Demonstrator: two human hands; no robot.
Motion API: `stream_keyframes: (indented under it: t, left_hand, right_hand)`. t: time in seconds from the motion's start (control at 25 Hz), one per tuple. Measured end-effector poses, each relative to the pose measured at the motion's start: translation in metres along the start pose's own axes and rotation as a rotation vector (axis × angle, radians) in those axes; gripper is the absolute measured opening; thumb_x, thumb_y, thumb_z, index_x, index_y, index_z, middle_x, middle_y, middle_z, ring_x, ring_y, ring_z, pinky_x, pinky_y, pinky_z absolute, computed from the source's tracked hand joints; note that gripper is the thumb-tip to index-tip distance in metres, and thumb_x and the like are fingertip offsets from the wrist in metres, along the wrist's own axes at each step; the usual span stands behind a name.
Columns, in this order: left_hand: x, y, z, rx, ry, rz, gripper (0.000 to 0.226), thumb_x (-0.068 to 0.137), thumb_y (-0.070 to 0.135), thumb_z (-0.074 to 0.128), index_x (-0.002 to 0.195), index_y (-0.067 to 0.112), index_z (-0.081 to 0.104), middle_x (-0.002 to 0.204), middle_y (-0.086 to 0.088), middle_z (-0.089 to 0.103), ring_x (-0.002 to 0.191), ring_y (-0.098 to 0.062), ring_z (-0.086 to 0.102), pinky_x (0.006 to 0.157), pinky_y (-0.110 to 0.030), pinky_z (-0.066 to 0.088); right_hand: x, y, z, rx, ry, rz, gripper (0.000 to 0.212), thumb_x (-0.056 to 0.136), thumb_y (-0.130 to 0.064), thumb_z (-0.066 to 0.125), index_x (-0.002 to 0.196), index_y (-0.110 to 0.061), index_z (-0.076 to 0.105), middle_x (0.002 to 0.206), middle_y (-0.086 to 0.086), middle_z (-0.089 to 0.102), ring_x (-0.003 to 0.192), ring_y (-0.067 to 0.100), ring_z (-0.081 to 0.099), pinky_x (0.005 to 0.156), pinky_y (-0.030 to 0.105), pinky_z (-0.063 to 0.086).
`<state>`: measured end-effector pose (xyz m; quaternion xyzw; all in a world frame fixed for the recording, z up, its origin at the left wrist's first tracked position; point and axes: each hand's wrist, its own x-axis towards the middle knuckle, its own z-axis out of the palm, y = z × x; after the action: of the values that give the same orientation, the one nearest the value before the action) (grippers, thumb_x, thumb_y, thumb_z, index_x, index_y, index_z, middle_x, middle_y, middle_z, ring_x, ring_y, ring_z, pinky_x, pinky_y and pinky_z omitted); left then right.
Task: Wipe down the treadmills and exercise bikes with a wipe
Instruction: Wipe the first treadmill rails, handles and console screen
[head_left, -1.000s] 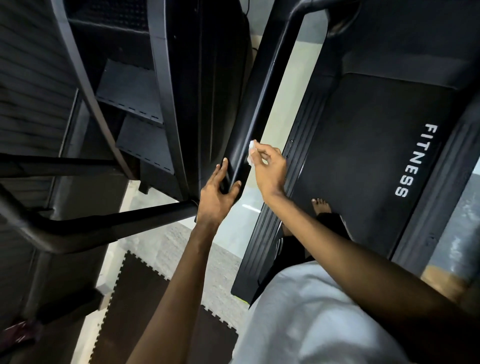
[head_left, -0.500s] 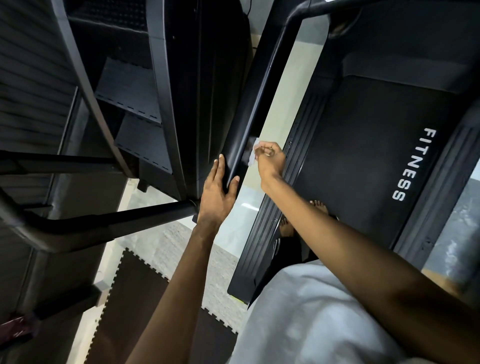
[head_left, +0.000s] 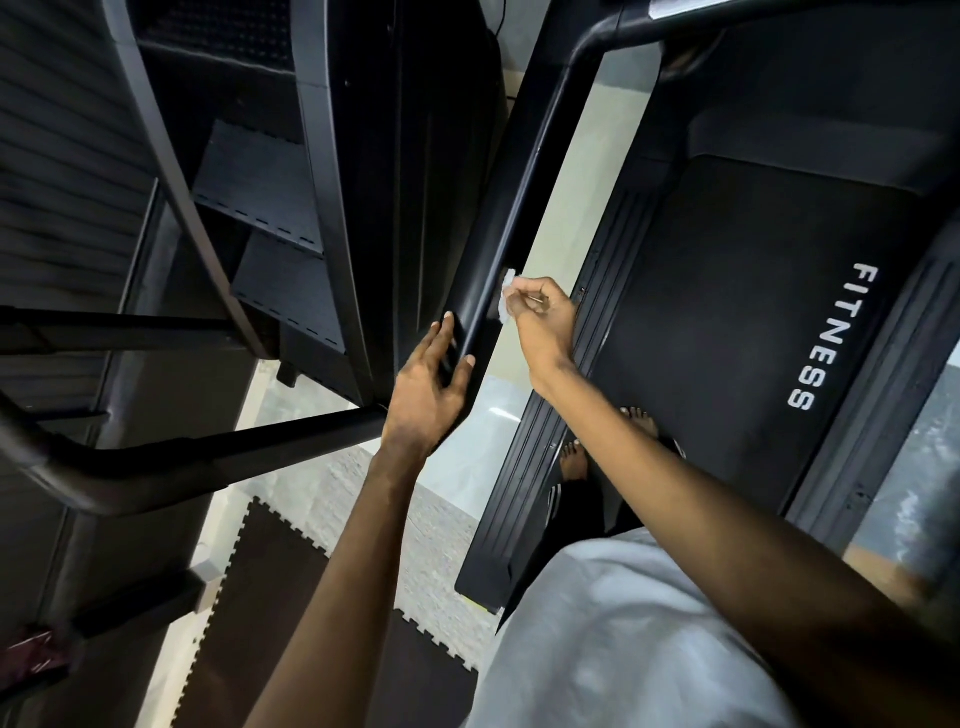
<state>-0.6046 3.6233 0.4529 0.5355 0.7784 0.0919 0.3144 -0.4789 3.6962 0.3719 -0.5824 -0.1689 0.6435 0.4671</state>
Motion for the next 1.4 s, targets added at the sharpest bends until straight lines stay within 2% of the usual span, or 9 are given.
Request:
stream_keyframes:
  t: [0.12, 0.24, 0.48, 0.6, 0.72, 0.96, 1.08, 1.24, 1.4]
  left_hand:
    - [0.006, 0.009, 0.004, 0.004, 0.008, 0.035, 0.063, 0.100, 0.031, 0.060, 0.156, 0.036, 0.032, 0.159, -0.007, 0.037, 0.147, -0.018, 0.033, 0.117, -0.030, 0.030]
    - [0.014, 0.016, 0.005, -0.004, 0.019, 0.005, 0.063, 0.099, 0.034, 0.062, 0.154, 0.038, 0.034, 0.158, -0.004, 0.038, 0.145, -0.017, 0.037, 0.119, -0.034, 0.033]
    - [0.019, 0.018, 0.005, -0.060, 0.063, -0.026, 0.062, 0.093, 0.032, 0.071, 0.149, 0.039, 0.045, 0.153, 0.002, 0.047, 0.138, -0.003, 0.041, 0.108, -0.009, 0.027]
    - [0.023, 0.019, 0.005, -0.104, 0.081, -0.063, 0.061, 0.090, 0.030, 0.075, 0.145, 0.036, 0.051, 0.145, 0.002, 0.055, 0.132, -0.004, 0.049, 0.114, -0.017, 0.034]
    - [0.031, 0.022, 0.005, -0.145, 0.049, -0.064, 0.061, 0.090, 0.031, 0.075, 0.146, 0.035, 0.050, 0.146, 0.001, 0.054, 0.135, -0.009, 0.050, 0.117, -0.031, 0.037]
    - [0.063, 0.040, -0.004, -0.063, -0.041, 0.034, 0.070, 0.090, 0.032, 0.074, 0.152, 0.029, 0.041, 0.154, 0.002, 0.046, 0.140, -0.007, 0.042, 0.117, -0.019, 0.030]
    - [0.077, 0.051, -0.007, -0.035, -0.078, 0.073, 0.073, 0.090, 0.031, 0.074, 0.154, 0.025, 0.038, 0.157, -0.002, 0.042, 0.144, -0.009, 0.037, 0.113, -0.013, 0.024]
    - [0.083, 0.052, -0.009, -0.012, -0.119, 0.084, 0.076, 0.091, 0.035, 0.073, 0.156, 0.026, 0.034, 0.159, -0.001, 0.038, 0.146, -0.011, 0.034, 0.117, -0.019, 0.025]
    - [0.104, 0.060, -0.024, -0.015, -0.228, 0.080, 0.081, 0.089, 0.045, 0.072, 0.157, 0.032, 0.030, 0.160, 0.005, 0.036, 0.146, -0.006, 0.030, 0.119, -0.022, 0.023]
  right_hand:
    - [0.008, -0.016, 0.000, -0.059, -0.001, -0.181, 0.005, 0.090, -0.005, 0.069, 0.095, -0.005, 0.069, 0.093, 0.000, 0.073, 0.086, 0.006, 0.068, 0.086, 0.030, 0.058]
    - [0.036, -0.037, 0.004, -0.074, 0.076, -0.197, 0.004, 0.090, -0.006, 0.068, 0.093, -0.009, 0.068, 0.093, -0.002, 0.073, 0.086, 0.006, 0.069, 0.088, 0.039, 0.058]
    - [0.003, -0.035, -0.006, -0.290, -0.106, -0.457, 0.005, 0.091, -0.011, 0.069, 0.095, -0.012, 0.072, 0.101, -0.001, 0.065, 0.097, 0.007, 0.065, 0.085, 0.029, 0.058]
    - [0.023, -0.049, 0.001, -0.249, -0.016, -0.406, 0.009, 0.092, -0.025, 0.069, 0.093, -0.016, 0.070, 0.097, -0.009, 0.068, 0.093, 0.002, 0.064, 0.081, 0.025, 0.055]
    - [0.047, -0.062, 0.006, -0.174, 0.085, -0.298, 0.004, 0.093, -0.012, 0.067, 0.097, -0.013, 0.069, 0.088, -0.014, 0.068, 0.079, -0.009, 0.063, 0.074, 0.014, 0.051]
    - [0.048, -0.029, -0.003, -0.292, 0.034, -0.177, 0.004, 0.091, -0.012, 0.069, 0.095, -0.012, 0.070, 0.087, -0.012, 0.072, 0.080, -0.008, 0.065, 0.079, 0.014, 0.052]
    - [0.046, -0.013, -0.001, -0.304, 0.096, -0.093, 0.006, 0.089, -0.010, 0.069, 0.092, -0.016, 0.069, 0.085, -0.011, 0.070, 0.084, 0.005, 0.068, 0.081, 0.022, 0.055]
    - [0.094, -0.036, 0.005, -0.211, 0.208, 0.043, 0.011, 0.089, -0.005, 0.068, 0.094, -0.015, 0.070, 0.085, -0.008, 0.066, 0.084, 0.010, 0.065, 0.084, 0.025, 0.054]
    - [0.089, -0.047, 0.003, -0.200, 0.175, -0.039, 0.008, 0.090, -0.011, 0.069, 0.092, -0.018, 0.071, 0.086, -0.013, 0.070, 0.081, 0.002, 0.066, 0.083, 0.021, 0.054]
